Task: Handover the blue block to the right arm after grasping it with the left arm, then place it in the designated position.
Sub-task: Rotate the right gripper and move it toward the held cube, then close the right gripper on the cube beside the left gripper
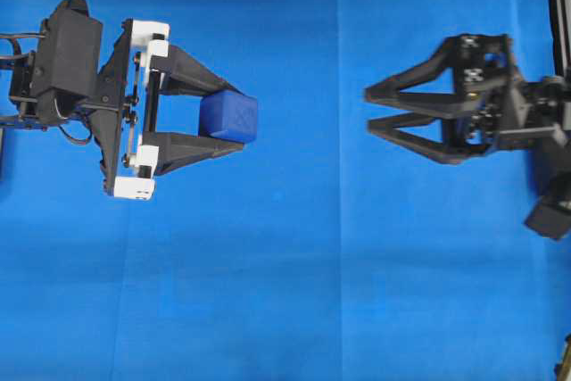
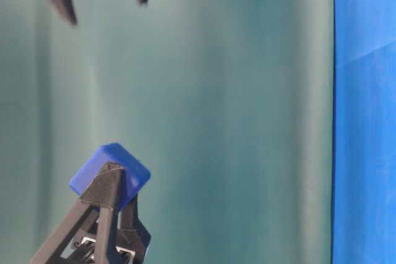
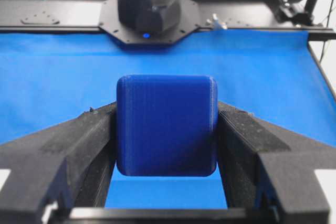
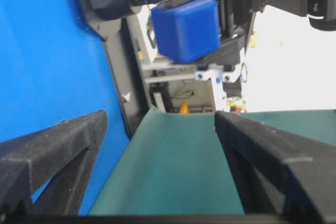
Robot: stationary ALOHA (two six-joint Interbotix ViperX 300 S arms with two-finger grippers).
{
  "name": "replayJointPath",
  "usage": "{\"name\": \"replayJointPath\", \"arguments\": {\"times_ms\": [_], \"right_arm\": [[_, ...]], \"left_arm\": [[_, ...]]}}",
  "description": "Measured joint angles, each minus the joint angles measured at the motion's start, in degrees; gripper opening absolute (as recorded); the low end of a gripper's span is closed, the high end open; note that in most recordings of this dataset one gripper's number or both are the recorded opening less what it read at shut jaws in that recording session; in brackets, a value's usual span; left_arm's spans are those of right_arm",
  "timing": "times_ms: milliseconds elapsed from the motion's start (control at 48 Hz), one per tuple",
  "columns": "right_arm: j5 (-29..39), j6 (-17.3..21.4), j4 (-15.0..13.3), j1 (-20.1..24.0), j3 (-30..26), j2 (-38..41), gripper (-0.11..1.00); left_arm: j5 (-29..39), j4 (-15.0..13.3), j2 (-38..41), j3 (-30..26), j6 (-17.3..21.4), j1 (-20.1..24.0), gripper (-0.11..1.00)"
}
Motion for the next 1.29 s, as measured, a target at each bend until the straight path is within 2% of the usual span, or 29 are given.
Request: {"name": "replayJointPath", "arguments": {"times_ms": [208,479,750,1292], "right_arm": [[-1.23,-0.09,-0.35,0.00,-5.10,6.68,0.96],[-3.87,-0.18,-2.20,0.00,-12.30,15.56,0.96],[-3.87,-0.18,-2.29,-0.09,-19.34,22.76,0.96],[-2.46,0.00,-2.37,0.00,-21.36,24.61,0.95]], "left_arm": [[0.09,-0.09,0.09,0.00,0.00,0.00,0.49],[0.09,-0.09,0.00,0.00,-0.09,0.00,0.49],[0.00,-0.09,0.00,0.00,-0.09,0.00,0.49],[0.09,-0.09,-0.26,0.00,-0.09,0.09,0.49]]}}
